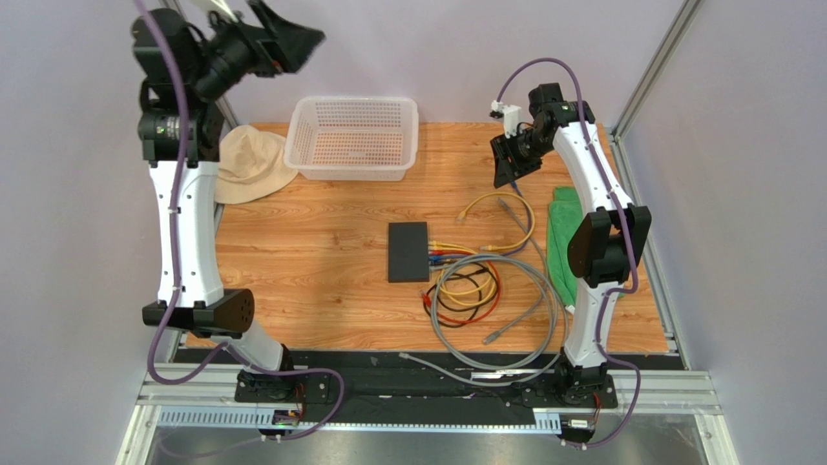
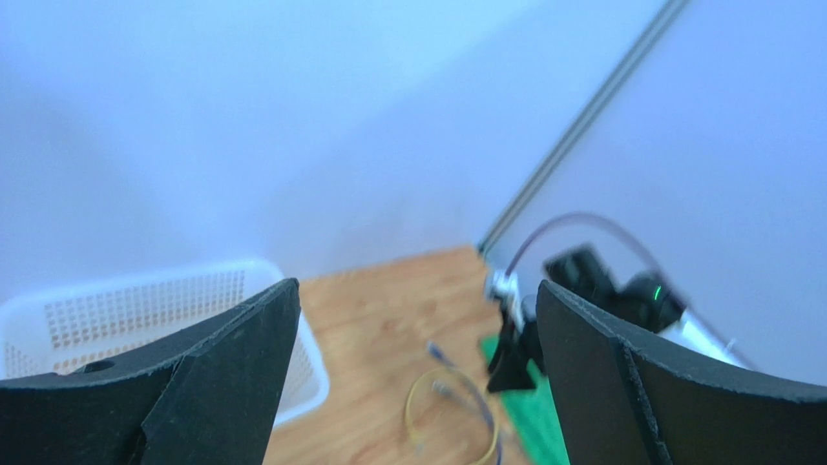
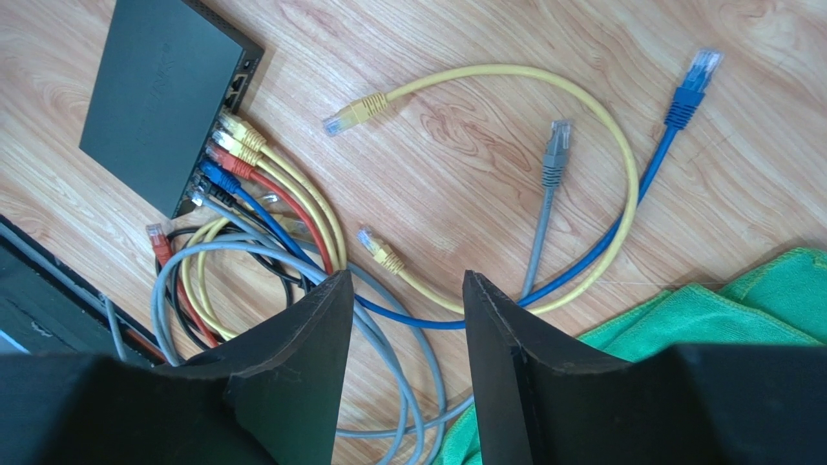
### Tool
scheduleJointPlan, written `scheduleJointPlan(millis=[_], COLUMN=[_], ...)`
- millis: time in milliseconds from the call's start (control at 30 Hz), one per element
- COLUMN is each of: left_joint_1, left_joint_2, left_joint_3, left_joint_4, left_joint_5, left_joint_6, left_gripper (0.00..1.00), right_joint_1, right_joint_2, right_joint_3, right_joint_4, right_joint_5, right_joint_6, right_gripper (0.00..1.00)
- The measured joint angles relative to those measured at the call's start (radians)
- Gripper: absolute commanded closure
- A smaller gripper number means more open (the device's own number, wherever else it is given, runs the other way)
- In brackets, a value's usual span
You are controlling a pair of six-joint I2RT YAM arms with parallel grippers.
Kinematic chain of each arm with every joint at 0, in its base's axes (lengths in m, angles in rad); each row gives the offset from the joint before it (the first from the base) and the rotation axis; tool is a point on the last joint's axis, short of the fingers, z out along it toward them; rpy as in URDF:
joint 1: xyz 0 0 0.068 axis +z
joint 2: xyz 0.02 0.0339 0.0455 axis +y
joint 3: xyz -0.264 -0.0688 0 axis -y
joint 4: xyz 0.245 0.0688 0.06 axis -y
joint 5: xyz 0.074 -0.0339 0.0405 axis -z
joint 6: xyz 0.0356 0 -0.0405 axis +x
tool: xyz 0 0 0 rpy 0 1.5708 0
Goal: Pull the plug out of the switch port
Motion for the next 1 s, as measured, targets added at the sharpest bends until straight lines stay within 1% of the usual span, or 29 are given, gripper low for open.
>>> scheduleJointPlan(millis=[67, 133, 200, 367, 533, 1000], left_joint_1=[0.063, 0.097, 0.105, 0.105, 0.105, 0.111], left_joint_2=[0.032, 0.076, 0.118, 0.166, 0.164, 0.163], left_joint_3=[0.059, 0.104, 0.13, 0.13, 0.132, 0.132], left_joint_4=[0.098, 0.173, 0.228, 0.278, 0.303, 0.331], left_joint_5=[0.013, 0.011, 0.014, 0.043, 0.055, 0.072], left_joint_6=[-0.13, -0.215, -0.285, -0.404, -0.455, -0.526], left_gripper=[0.01, 0.01, 0.01, 0.01, 0.01, 0.01], right_joint_1=[0.007, 0.018, 0.026, 0.04, 0.045, 0.071], right_joint_2=[0.0, 0.003, 0.008, 0.057, 0.097, 0.097], right_joint_3=[0.0, 0.0, 0.0, 0.035, 0.074, 0.075], right_joint_4=[-0.002, -0.012, -0.026, -0.052, -0.051, -0.053], right_joint_5=[0.0, -0.003, -0.012, -0.036, -0.045, -0.059], right_joint_6=[0.012, 0.021, 0.025, 0.038, 0.05, 0.065], right_gripper=[0.5, 0.5, 0.5, 0.5, 0.5, 0.5])
